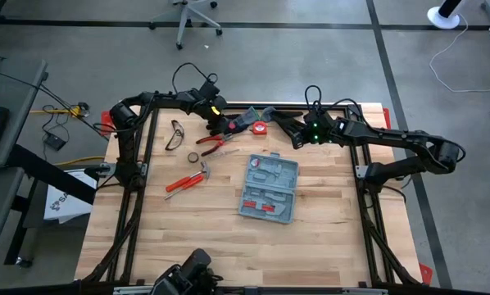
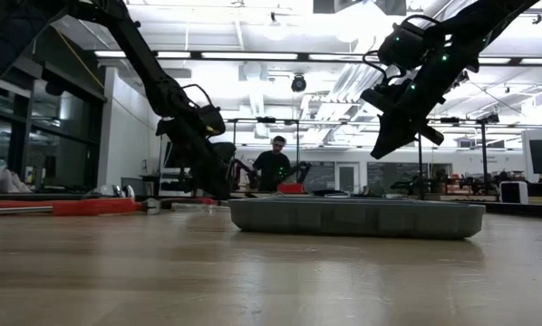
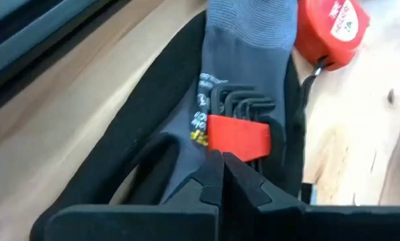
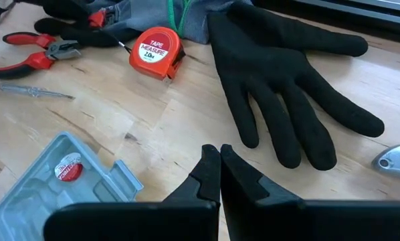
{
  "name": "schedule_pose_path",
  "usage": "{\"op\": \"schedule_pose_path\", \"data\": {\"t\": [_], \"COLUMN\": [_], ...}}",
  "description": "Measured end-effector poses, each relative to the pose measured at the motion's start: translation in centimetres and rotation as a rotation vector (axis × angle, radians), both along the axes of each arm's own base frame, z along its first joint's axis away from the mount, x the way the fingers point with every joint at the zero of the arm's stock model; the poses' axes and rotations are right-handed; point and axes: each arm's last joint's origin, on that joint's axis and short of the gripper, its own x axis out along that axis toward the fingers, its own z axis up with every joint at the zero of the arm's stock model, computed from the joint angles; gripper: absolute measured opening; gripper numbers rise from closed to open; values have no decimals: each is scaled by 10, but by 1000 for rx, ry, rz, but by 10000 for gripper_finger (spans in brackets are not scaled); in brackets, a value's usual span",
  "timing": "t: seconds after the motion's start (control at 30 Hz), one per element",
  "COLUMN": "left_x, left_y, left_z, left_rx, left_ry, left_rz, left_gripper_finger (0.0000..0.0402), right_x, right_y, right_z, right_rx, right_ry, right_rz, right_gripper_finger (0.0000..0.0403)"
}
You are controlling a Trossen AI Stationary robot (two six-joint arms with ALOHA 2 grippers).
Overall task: Prefit tool cases
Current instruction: Put the orange allen wrench set into the gray tool box
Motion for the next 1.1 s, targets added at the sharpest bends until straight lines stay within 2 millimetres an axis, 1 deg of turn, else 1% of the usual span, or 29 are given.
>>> {"op": "schedule_pose_path", "data": {"t": [0.2,0.37,0.5,0.6,0.7,0.83,0.97,1.03,1.1], "left_x": [1,3,3,4,4,4,3,3,3], "left_y": [-1,0,0,-1,-1,-1,0,1,2], "left_z": [1,1,2,2,2,2,2,1,2], "left_rx": [19,54,46,37,32,32,61,99,116], "left_ry": [-5,13,-3,-13,-19,-21,2,32,37], "left_rz": [-25,3,-8,-17,-22,-25,-17,-12,-23], "left_gripper_finger": [2,1,18,42,69,102,125,132,138], "right_x": [0,0,8,26,49,90,132,150,164], "right_y": [0,0,-2,-4,-11,-30,-49,-60,-71], "right_z": [0,0,-6,-11,-18,-26,-33,-32,-30], "right_rx": [0,-3,41,55,63,82,85,89,96], "right_ry": [0,2,-38,-123,-162,-181,-189,-215,-242], "right_rz": [0,-3,54,139,169,231,314,352,387], "right_gripper_finger": [0,0,0,0,0,0,0,0,0]}}
